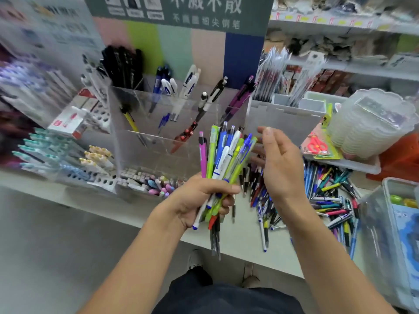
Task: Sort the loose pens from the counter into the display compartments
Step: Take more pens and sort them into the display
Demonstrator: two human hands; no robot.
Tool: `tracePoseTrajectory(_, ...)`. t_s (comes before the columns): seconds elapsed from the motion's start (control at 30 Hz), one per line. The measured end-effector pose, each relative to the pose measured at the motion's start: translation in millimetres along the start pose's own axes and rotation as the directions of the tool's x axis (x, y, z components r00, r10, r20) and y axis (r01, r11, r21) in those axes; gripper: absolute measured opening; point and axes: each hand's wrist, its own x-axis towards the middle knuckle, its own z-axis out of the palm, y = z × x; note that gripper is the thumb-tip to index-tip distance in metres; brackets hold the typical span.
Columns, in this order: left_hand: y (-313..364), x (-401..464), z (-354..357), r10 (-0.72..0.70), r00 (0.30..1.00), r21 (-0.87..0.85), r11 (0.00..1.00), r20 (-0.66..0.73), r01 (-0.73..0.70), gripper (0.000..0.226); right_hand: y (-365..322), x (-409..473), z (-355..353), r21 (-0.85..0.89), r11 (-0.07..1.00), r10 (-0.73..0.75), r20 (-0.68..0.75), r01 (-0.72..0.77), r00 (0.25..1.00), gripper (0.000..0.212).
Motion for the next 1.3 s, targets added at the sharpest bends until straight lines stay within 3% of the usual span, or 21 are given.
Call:
tracePoseTrajectory(0.07,10,-2,-2,0.112,0.992,-0.124,0.985,-0.054,-0.118,0.032,-4,-18,3,0.136,0.991,0.017,-0.122,0.000,0.992,0.028)
tracePoseTrajectory(0.1,16,-2,-3,0.169,0.980,-0.195,0.963,-0.101,-0.186,0.032,-3,-25,7,0.184,0.981,0.084,-0.116,-0.061,0.990,0.032)
tracePoseTrajectory(0.17,29,0,-6,0.254,0.943,-0.298,0.902,-0.216,-0.312,0.032,-4,-38,18,0.193,0.936,0.291,0.045,-0.294,0.956,0.041)
tracePoseTrajectory(0.23,39,2,-9,0.304,0.899,-0.321,0.857,-0.314,-0.402,0.023,-6,-46,26,0.022,0.883,0.442,0.299,-0.469,0.846,0.044)
tracePoseTrajectory(0.27,42,2,-10,0.324,0.880,-0.324,0.839,-0.347,-0.437,0.019,-7,-48,29,-0.049,0.873,0.459,0.421,-0.485,0.782,0.041)
tracePoseTrajectory(0.33,44,0,-11,0.344,0.857,-0.333,0.814,-0.384,-0.476,0.016,-8,-50,32,-0.074,0.902,0.386,0.581,-0.426,0.716,0.033)
tracePoseTrajectory(0.43,41,-3,-14,0.376,0.848,-0.336,0.797,-0.372,-0.501,0.028,-6,-45,31,-0.129,0.962,0.264,0.653,-0.239,0.710,0.027)
tracePoseTrajectory(0.53,40,-4,-21,0.382,0.854,-0.366,0.784,-0.354,-0.502,0.037,-3,-42,30,-0.190,0.964,0.265,0.707,-0.185,0.656,0.031)
tracePoseTrajectory(0.67,40,-4,-23,0.394,0.848,-0.407,0.751,-0.355,-0.520,0.035,-2,-46,21,-0.349,0.934,0.205,0.702,0.078,0.682,0.029)
tracePoseTrajectory(0.8,56,-7,-37,0.405,0.832,-0.436,0.715,-0.378,-0.546,0.032,0,-51,4,-0.406,0.901,0.193,0.688,0.150,0.699,0.034)
tracePoseTrajectory(0.93,73,-8,-54,0.417,0.820,-0.437,0.700,-0.392,-0.565,0.026,7,-53,-15,-0.382,0.924,0.256,0.683,0.035,0.685,0.034)
tracePoseTrajectory(1.03,78,-7,-56,0.431,0.816,-0.424,0.702,-0.386,-0.572,0.015,13,-54,-20,-0.314,0.940,0.319,0.665,-0.135,0.676,0.032)
tracePoseTrajectory(1.1,81,-6,-57,0.430,0.804,-0.407,0.702,-0.410,-0.584,0.019,13,-53,-24,-0.245,0.932,0.363,0.642,-0.268,0.676,0.030)
tracePoseTrajectory(1.23,69,-6,-63,0.430,0.761,-0.212,0.787,-0.486,-0.580,0.018,4,-46,-34,-0.009,0.884,0.352,0.673,-0.468,0.651,0.030)
tracePoseTrajectory(1.3,52,-5,-54,0.421,0.796,-0.132,0.844,-0.435,-0.519,0.024,0,-42,-32,0.114,0.805,0.321,0.742,-0.583,0.588,0.027)
